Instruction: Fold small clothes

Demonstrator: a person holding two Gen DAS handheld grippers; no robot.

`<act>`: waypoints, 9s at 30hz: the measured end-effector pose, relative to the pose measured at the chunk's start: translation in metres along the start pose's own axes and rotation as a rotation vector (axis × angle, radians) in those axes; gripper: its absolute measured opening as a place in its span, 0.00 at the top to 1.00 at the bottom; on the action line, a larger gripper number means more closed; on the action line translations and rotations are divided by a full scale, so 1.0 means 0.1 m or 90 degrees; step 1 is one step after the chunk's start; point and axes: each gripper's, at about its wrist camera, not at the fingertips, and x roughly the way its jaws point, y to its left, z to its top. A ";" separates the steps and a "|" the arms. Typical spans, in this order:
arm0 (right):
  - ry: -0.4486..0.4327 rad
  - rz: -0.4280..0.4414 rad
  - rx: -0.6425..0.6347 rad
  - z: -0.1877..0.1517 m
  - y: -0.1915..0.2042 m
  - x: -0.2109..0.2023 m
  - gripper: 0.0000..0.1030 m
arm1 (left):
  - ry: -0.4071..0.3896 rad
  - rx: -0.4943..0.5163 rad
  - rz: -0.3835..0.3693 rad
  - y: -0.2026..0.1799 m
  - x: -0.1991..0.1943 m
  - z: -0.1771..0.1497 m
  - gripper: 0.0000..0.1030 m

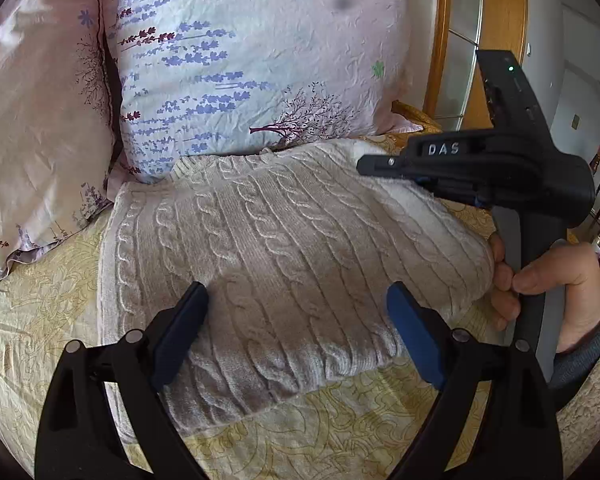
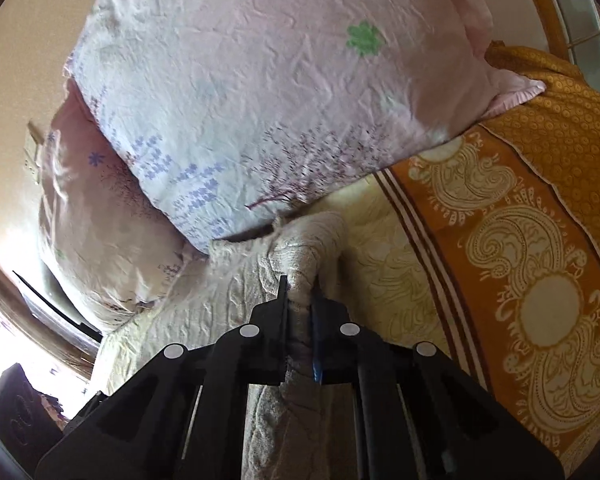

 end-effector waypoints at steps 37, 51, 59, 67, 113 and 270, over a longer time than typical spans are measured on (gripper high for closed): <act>0.079 -0.021 -0.071 -0.10 0.27 0.08 0.60 | 0.039 -0.068 0.179 0.66 0.14 0.01 0.08; 0.121 0.043 0.003 -0.09 0.15 0.11 0.33 | 0.058 -0.087 0.161 0.76 0.20 0.00 0.02; 0.142 0.073 0.029 -0.11 0.10 0.14 0.32 | 0.117 -0.277 -0.063 1.19 0.46 -0.04 0.06; 0.157 0.104 0.035 -0.12 0.13 0.16 0.29 | 0.135 -0.397 -0.181 1.53 0.55 -0.15 0.24; 0.284 0.275 -0.104 -0.79 1.51 0.71 0.63 | 0.035 -0.467 -0.196 2.59 -0.77 -0.95 0.64; 0.040 -0.086 -0.406 -1.64 1.94 -0.38 0.60 | -0.015 -0.104 0.175 1.39 -1.24 -1.30 0.31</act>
